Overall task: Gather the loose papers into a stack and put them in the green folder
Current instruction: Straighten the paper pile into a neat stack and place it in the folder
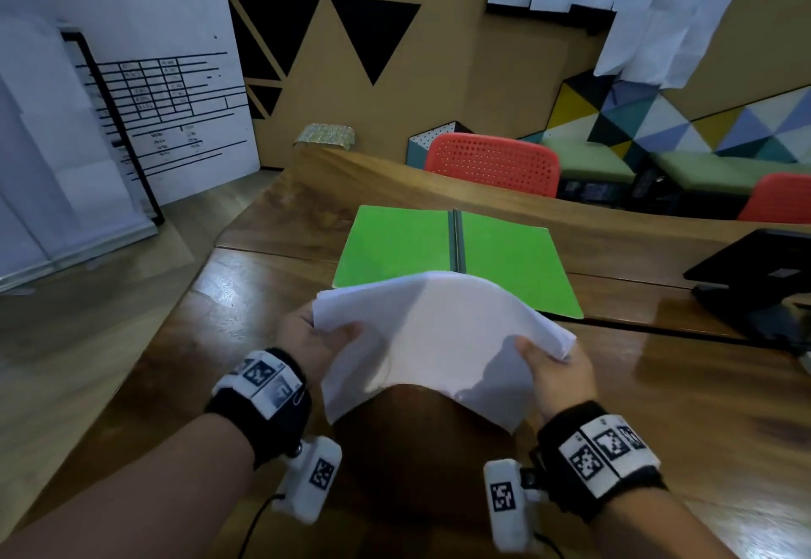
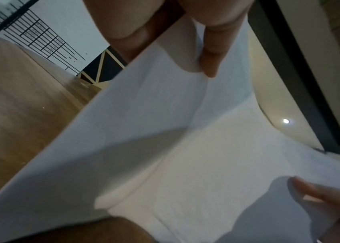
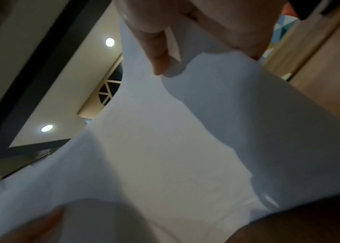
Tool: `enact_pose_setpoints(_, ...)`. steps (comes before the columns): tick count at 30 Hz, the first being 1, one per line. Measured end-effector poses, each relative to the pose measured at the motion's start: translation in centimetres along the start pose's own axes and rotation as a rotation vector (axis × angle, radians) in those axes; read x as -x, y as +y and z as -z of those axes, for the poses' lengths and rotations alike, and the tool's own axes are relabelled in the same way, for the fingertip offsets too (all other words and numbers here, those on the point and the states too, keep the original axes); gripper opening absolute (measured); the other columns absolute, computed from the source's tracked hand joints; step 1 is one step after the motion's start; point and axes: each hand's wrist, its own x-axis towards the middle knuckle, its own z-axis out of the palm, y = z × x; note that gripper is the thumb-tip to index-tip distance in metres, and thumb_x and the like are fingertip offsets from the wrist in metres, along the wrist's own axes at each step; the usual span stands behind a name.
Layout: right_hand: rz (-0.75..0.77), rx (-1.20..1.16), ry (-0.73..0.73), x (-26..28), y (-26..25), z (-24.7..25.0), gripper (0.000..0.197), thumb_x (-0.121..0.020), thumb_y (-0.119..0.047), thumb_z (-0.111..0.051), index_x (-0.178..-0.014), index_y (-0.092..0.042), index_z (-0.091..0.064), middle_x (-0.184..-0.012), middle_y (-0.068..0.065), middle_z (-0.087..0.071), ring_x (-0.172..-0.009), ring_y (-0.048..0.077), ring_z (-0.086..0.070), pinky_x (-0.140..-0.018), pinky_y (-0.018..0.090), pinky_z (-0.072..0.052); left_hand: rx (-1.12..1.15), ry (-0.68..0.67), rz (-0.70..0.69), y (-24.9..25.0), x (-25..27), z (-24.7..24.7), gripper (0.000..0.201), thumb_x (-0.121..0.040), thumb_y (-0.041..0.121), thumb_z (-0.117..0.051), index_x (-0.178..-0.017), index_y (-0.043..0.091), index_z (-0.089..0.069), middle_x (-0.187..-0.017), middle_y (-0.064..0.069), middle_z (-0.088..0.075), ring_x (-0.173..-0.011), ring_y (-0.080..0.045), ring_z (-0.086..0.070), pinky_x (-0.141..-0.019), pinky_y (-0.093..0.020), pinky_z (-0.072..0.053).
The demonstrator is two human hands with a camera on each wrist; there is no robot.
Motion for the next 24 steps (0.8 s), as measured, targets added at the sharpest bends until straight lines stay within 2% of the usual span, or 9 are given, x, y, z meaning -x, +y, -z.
enact_pose_setpoints(2,-0.053,-0.018,0.019,-0.1,0.3,-0.1,0.022,-0.08,0.0,-0.067,-0.091,-0.017,-0.058,-0.083,0.001,-0.063,-0.078,0.022,-0.059,-0.07,0.028,-0.047,-0.092,-0.033,0.001,-0.4,0.0,0.0,0.016,-0.084,0.006,-0.062,-0.073,0.017,-0.059,-0.062,0.006,-0.064,-0.068,-0.01,-0.062,-0.059,-0.017,-0.051)
enact_pose_setpoints(4,-0.07,-0.061,0.014,-0.3,-0.4,-0.3,0.017,-0.079,-0.005,-0.068,-0.082,-0.019,-0.059,-0.082,0.003,-0.064,-0.078,0.024,-0.059,-0.076,0.033,-0.048,-0.189,-0.008,-0.089,-0.3,-0.2,0.2,0.029,-0.065,0.006,-0.078,-0.078,0.023,-0.059,-0.063,0.011,-0.066,-0.064,-0.004,-0.063,-0.06,-0.018,-0.051)
enact_pose_setpoints(7,-0.07,-0.153,0.029,-1.0,-1.4,-0.3,0.014,-0.085,-0.019,-0.064,-0.074,-0.021,-0.056,-0.076,0.006,-0.059,-0.07,0.02,-0.052,-0.067,0.032,-0.042,-0.127,-0.048,-0.248,0.6,-0.5,0.2,0.057,-0.044,0.03,-0.078,-0.094,0.032,-0.051,-0.087,0.009,-0.06,-0.073,-0.006,-0.059,-0.061,-0.014,-0.052)
enact_pose_setpoints(9,-0.081,-0.183,0.05,-1.6,-1.7,-0.3,0.014,-0.085,-0.028,-0.061,-0.073,-0.02,-0.058,-0.076,0.005,-0.057,-0.074,0.02,-0.051,-0.073,0.034,-0.041,-0.028,-0.019,-0.283,1.1,-1.0,-0.1,0.047,-0.051,0.035,-0.071,-0.093,0.033,-0.049,-0.092,0.009,-0.058,-0.074,-0.008,-0.057,-0.064,-0.015,-0.051)
enact_pose_setpoints(11,-0.05,-0.135,0.065,-2.0,-1.8,-0.3,0.018,-0.087,-0.02,-0.058,-0.069,-0.02,-0.056,-0.072,0.003,-0.054,-0.073,0.017,-0.048,-0.071,0.031,-0.039,0.019,0.052,-0.265,1.6,-1.4,-0.6,0.027,-0.068,0.026,-0.064,-0.091,0.032,-0.05,-0.093,0.003,-0.061,-0.074,-0.015,-0.054,-0.067,-0.025,-0.047)
enact_pose_setpoints(15,-0.033,-0.092,0.076,-2.5,-1.9,-0.4,0.023,-0.087,-0.012,-0.058,-0.067,-0.022,-0.052,-0.069,-0.001,-0.05,-0.065,0.011,-0.043,-0.061,0.026,-0.035,-0.01,0.102,-0.202,1.5,-2.4,-0.8,0.026,-0.087,0.003,-0.055,-0.103,0.022,-0.047,-0.077,0.0,-0.054,-0.045,0.001,-0.056,-0.044,-0.013,-0.046)
enact_pose_setpoints(17,-0.031,-0.077,0.075,-2.6,-2.1,-0.5,0.023,-0.086,-0.01,-0.059,-0.067,-0.022,-0.052,-0.07,-0.002,-0.051,-0.066,0.01,-0.045,-0.061,0.024,-0.036,0.006,0.104,-0.194,1.5,-2.6,-0.7,0.027,-0.087,0.004,-0.055,-0.106,0.02,-0.045,-0.076,0.001,-0.053,-0.054,-0.007,-0.056,-0.045,-0.013,-0.046)
enact_pose_setpoints(20,-0.032,-0.071,0.07,-2.8,-2.2,-0.4,0.024,-0.085,-0.008,-0.06,-0.068,-0.022,-0.052,-0.073,-0.003,-0.053,-0.068,0.01,-0.047,-0.061,0.023,-0.037,0.008,0.12,-0.166,1.5,-2.8,-0.6,0.025,-0.087,0.009,-0.058,-0.105,0.022,-0.046,-0.08,-0.003,-0.056,-0.066,-0.016,-0.054,-0.06,-0.027,-0.047)
enact_pose_setpoints(24,-0.008,-0.041,0.063,-2.9,-2.1,-0.3,0.023,-0.085,-0.008,-0.061,-0.07,-0.022,-0.052,-0.073,-0.003,-0.055,-0.068,0.01,-0.049,-0.066,0.025,-0.038,-0.029,0.139,-0.122,1.5,-3.2,-0.5,0.027,-0.083,0.006,-0.06,-0.099,0.026,-0.05,-0.1,-0.012,-0.056,-0.075,-0.024,-0.055,-0.065,-0.033,-0.047)
